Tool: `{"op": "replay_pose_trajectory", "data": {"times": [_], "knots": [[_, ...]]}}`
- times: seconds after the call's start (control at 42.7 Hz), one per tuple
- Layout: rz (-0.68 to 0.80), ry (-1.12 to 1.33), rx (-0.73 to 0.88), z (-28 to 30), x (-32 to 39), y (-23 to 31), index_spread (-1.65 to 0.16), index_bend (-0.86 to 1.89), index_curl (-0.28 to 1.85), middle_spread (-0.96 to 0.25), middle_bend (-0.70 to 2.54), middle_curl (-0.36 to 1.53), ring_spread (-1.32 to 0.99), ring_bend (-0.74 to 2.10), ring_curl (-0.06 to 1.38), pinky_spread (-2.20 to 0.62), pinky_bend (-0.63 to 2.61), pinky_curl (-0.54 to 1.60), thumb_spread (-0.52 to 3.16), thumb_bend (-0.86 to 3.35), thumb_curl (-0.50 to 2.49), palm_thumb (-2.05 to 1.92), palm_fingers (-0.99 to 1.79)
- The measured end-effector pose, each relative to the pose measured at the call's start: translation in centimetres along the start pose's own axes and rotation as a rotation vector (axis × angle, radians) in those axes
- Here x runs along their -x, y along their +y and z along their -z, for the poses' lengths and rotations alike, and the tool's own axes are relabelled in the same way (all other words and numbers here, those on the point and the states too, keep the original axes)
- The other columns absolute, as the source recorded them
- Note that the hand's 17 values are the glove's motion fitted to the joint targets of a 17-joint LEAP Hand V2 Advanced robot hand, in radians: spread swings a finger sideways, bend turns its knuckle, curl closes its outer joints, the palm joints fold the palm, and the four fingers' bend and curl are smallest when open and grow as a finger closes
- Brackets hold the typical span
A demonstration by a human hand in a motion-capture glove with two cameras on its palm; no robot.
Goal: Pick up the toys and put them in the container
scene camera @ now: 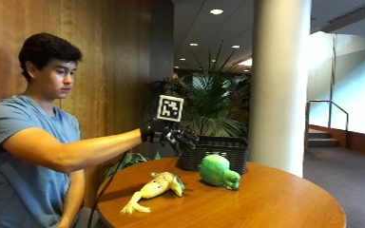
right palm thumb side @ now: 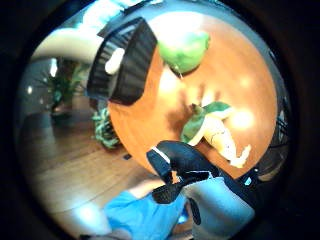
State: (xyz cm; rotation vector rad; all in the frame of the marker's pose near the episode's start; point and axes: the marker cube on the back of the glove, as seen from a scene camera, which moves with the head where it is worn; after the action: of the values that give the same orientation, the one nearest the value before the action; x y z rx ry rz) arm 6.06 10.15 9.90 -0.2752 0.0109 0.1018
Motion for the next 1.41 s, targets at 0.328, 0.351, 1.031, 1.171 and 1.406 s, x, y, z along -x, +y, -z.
{"op": "replay_pose_trajectory", "data": {"times": [0.328, 0.351, 1.031, 1.171, 1.406], "knots": [[0.089, 0.06, 0.195, -11.2, -1.2, 2.6, -0.25, 0.02, 0.07, 0.08, 0.17, 0.33, 0.1, 0.71, 0.38, 0.02, 1.59, 0.39, 1.0, -0.02, 0.31, 0.0, -0.23], [0.104, 0.059, 0.213, -12.3, -0.9, 2.7, -0.25, 0.02, 0.07, 0.09, 0.17, 0.33, 0.1, 0.7, 0.38, 0.02, 1.59, 0.39, 1.0, -0.02, 0.31, 0.0, -0.23], [0.014, 0.016, -0.021, -13.3, 0.1, 1.3, -0.31, 0.1, 0.06, 0.04, 0.51, 0.44, -0.06, 0.97, 0.4, -0.15, 1.42, 0.31, 1.47, 0.34, 0.4, 0.6, 0.34], [-0.024, -0.138, -0.028, -9.9, -0.8, 0.5, -0.33, 0.03, 0.01, -0.08, 0.61, 0.48, -0.24, 1.29, 0.46, -0.32, 1.37, 0.31, 1.4, 0.37, 0.48, 0.7, 0.69], [0.03, -0.057, -0.09, -2.9, -1.8, -0.7, -0.33, 0.1, -0.01, -0.24, 0.75, 0.58, -0.33, 1.44, 0.55, -0.39, 1.34, 0.35, 1.24, 0.38, 0.62, 0.79, 0.78]]}}
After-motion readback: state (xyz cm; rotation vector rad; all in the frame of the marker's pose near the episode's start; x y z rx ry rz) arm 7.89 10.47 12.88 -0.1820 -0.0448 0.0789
